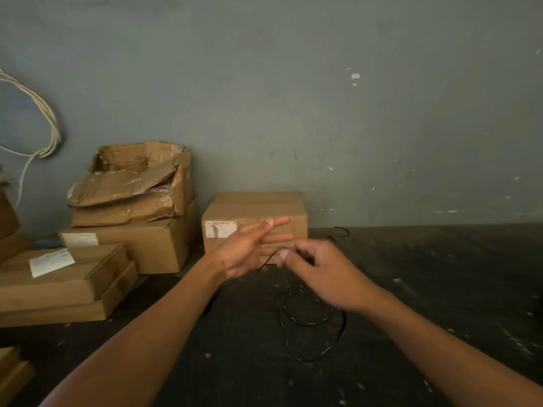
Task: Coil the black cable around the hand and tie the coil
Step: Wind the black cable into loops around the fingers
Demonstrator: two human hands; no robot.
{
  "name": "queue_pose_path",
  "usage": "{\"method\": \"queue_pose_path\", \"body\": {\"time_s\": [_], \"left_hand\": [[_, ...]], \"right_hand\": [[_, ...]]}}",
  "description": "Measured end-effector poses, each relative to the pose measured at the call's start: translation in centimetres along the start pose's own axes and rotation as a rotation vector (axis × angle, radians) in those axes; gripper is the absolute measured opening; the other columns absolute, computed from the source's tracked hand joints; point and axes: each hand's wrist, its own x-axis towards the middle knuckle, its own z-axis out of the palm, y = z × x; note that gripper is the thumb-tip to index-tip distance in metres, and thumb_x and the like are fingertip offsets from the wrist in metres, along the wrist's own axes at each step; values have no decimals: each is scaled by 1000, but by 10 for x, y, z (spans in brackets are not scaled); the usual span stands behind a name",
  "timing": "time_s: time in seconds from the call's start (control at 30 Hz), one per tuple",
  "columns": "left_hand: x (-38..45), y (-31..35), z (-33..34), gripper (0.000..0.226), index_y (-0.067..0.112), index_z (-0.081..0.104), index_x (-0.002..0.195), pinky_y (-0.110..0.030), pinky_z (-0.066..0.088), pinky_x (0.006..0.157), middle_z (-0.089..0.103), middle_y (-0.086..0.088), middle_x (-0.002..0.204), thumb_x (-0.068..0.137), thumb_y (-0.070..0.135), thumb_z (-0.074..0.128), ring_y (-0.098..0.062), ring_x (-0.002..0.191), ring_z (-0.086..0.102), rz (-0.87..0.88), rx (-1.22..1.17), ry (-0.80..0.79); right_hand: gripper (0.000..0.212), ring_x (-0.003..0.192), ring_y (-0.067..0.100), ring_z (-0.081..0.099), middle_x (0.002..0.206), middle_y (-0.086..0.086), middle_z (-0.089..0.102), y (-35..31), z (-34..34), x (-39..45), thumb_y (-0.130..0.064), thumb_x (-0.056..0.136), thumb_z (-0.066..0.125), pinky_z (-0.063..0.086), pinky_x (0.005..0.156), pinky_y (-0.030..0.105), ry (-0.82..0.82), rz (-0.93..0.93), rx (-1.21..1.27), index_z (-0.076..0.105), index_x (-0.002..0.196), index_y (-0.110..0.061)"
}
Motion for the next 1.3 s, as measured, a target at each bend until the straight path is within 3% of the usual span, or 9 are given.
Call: {"method": "queue_pose_path", "body": {"time_s": [0.13, 0.23, 0.47, 0.6, 0.77, 0.83, 1.03, 1.17, 1.3], "left_hand": [[-6, -4, 11, 41, 20, 55, 137, -61, 27, 111, 61, -8, 136, 102, 36, 40, -30, 127, 55, -79, 3, -108], [-10, 1, 23, 43, 19, 49, 141, -32, 53, 90, 58, -7, 139, 104, 32, 31, -25, 124, 59, -101, 2, -179], [-12, -1, 31, 50, 26, 42, 146, -57, 25, 109, 50, -9, 148, 100, 42, 33, -34, 133, 48, -111, -88, -278], [-13, -3, 31, 50, 29, 42, 146, -56, 23, 105, 48, -11, 148, 98, 43, 38, -37, 134, 46, -125, -135, -358], [-17, -2, 33, 49, 27, 41, 147, -69, 10, 110, 46, -17, 149, 100, 42, 38, -42, 136, 41, -138, -184, -551], [-19, 4, 36, 50, 29, 39, 148, -69, 10, 110, 46, -16, 149, 100, 43, 37, -43, 137, 39, -107, -223, -629], [-23, 25, 52, 46, 33, 43, 144, -74, 18, 101, 50, -15, 145, 101, 43, 33, -48, 135, 39, 31, -466, -784], [-18, 34, 56, 47, 34, 41, 145, -75, 17, 100, 49, -15, 146, 101, 44, 29, -48, 135, 39, 88, -451, -734], [-9, 36, 46, 48, 35, 43, 143, -74, 24, 97, 47, -14, 148, 100, 44, 26, -46, 139, 33, 103, -450, -578]], "right_hand": [[20, 44, -10, 51, 58, -26, 64, -11, -29, 15, -26, 98, 55, 37, 43, 5, 61, 100, 166, 70, 87, -18], [17, 48, -9, 52, 57, -21, 64, -13, -43, 24, -28, 95, 60, 37, 51, 11, 77, 130, 150, 68, 83, -18], [15, 68, -7, 56, 77, -9, 64, -14, -57, 32, -32, 93, 62, 42, 67, 19, 112, 50, -51, 70, 85, -23], [11, 72, -3, 58, 78, -12, 67, -12, -63, 34, -29, 92, 64, 43, 71, 22, 125, 24, -102, 70, 83, -26], [12, 88, 36, 63, 91, 19, 70, 7, -66, 35, -29, 90, 66, 51, 81, 48, 133, 37, -116, 73, 89, -19], [17, 92, 36, 64, 93, 17, 71, 21, -64, 35, -27, 94, 60, 51, 85, 51, 115, 54, -93, 72, 93, -15], [22, 97, 25, 67, 97, 9, 71, 63, -33, 17, -15, 101, 48, 53, 88, 43, 125, 78, 90, 69, 96, -11], [24, 101, 19, 64, 103, 9, 69, 79, 8, 2, -15, 102, 45, 53, 87, 33, 67, 112, 82, 67, 103, -6], [24, 74, -18, 55, 78, -33, 62, 74, 36, -9, -24, 103, 43, 40, 64, 6, -30, 82, -80, 66, 107, -18]]}}
